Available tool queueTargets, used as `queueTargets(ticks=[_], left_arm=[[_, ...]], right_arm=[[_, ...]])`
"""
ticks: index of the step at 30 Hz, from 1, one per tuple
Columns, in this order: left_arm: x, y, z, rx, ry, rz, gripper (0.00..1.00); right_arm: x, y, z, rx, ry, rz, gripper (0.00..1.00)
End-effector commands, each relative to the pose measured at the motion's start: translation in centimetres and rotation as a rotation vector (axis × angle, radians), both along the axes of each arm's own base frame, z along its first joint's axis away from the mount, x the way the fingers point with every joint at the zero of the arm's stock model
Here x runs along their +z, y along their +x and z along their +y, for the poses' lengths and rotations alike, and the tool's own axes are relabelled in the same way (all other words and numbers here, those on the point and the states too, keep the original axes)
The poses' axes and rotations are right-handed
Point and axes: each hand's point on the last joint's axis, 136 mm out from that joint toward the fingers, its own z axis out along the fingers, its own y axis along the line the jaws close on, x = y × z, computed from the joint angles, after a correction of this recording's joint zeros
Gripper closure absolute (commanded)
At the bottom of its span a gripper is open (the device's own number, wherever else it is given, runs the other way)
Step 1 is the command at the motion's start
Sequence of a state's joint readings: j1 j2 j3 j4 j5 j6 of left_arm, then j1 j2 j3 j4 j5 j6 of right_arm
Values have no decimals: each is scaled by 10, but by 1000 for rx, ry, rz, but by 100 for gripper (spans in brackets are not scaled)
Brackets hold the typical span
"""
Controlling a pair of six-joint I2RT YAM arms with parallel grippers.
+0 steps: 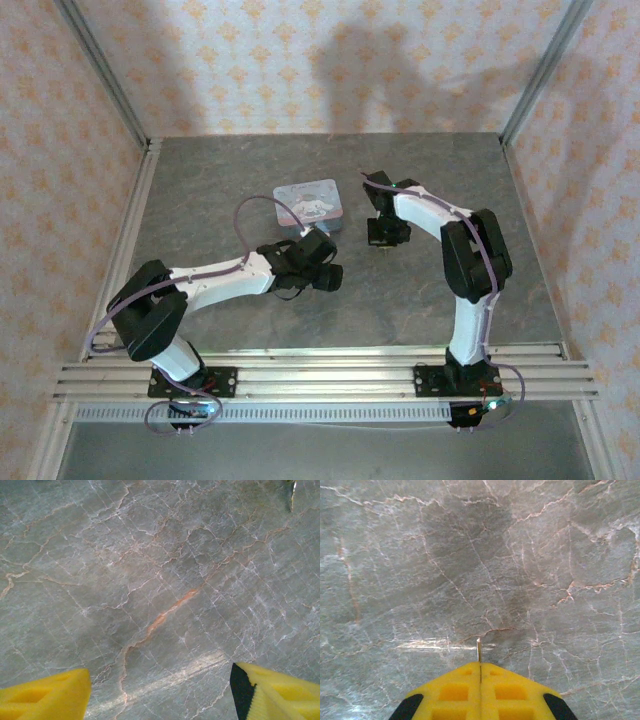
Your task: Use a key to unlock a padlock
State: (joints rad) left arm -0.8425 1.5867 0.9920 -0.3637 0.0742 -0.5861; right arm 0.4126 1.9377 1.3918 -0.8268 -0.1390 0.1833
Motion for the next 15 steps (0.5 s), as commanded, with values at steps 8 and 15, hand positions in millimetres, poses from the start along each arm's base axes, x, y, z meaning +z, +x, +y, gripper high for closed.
queueTargets(ticks=[8,15], left_arm=[[4,0,15,38,27,-23,26],[14,2,20,29,4,-59,25]], right_arm=[[15,5,12,-24,95,-87,100],[41,12,31,-36,253,-199,100]])
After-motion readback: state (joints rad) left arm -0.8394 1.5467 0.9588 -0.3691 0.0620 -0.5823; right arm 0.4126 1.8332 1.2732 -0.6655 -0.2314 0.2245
